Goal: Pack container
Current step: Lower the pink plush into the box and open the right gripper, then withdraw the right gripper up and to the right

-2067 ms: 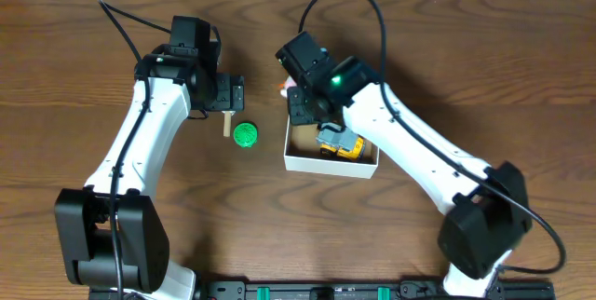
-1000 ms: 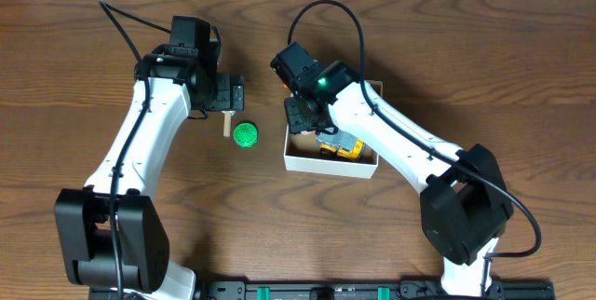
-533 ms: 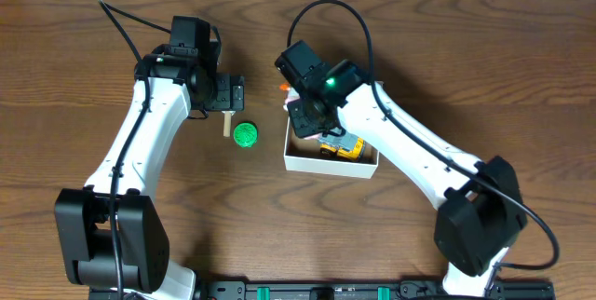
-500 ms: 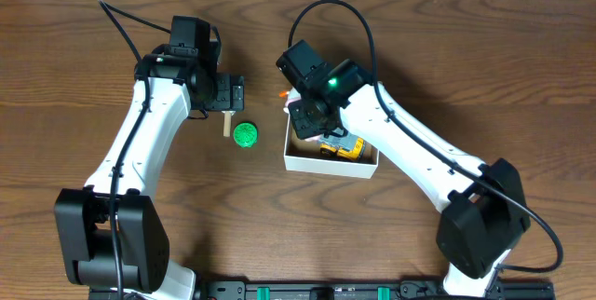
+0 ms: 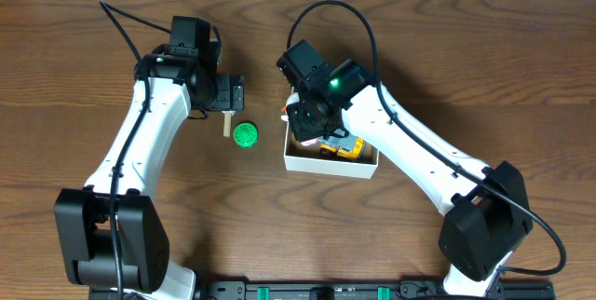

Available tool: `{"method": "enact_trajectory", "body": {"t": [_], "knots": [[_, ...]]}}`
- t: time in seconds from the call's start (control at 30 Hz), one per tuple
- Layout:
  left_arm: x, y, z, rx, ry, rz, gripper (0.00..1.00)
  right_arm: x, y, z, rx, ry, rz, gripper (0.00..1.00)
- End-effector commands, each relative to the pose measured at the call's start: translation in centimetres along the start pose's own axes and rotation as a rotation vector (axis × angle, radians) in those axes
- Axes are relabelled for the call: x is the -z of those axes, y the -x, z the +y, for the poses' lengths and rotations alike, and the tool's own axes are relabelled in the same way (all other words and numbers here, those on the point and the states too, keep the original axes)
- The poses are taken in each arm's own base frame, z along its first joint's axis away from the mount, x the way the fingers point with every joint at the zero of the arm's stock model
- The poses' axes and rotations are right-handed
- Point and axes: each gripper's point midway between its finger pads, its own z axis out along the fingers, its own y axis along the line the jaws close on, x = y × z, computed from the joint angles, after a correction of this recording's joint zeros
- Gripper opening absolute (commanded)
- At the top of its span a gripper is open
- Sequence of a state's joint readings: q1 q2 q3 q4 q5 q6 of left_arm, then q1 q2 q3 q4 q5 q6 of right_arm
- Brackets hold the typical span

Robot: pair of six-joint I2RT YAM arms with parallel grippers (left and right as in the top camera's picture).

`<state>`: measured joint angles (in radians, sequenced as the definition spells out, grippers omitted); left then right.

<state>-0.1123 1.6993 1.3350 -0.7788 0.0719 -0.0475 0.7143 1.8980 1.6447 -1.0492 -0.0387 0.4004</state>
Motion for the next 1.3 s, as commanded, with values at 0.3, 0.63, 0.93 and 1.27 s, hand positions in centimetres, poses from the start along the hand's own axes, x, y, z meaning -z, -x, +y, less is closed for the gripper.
{"method": "enact_trajectory", "body": {"t": [0.3,0.63,0.93,1.27], "knots": [[0.2,0.6,0.1,-0.009,0.001,-0.011,0.98,0.5,-0.7,1.4,0.055,0.028,0.001,0.07],[0.2,0.6,0.1,-0.009,0.001,-0.011,0.98,0.5,-1.9,1.0,0.053,0.009,0.048,0.7],[0.2,0.6,0.1,-0.01,0.001,-0.011,0.98,0.5,-1.7,1.1,0.089,0.012,0.039,0.73],[0.2,0.6,0.1,-0.01,0.001,-0.011,0.98,1.7,3.8,-4.8,-0.049,-0.172,-0.166,0.7]]}}
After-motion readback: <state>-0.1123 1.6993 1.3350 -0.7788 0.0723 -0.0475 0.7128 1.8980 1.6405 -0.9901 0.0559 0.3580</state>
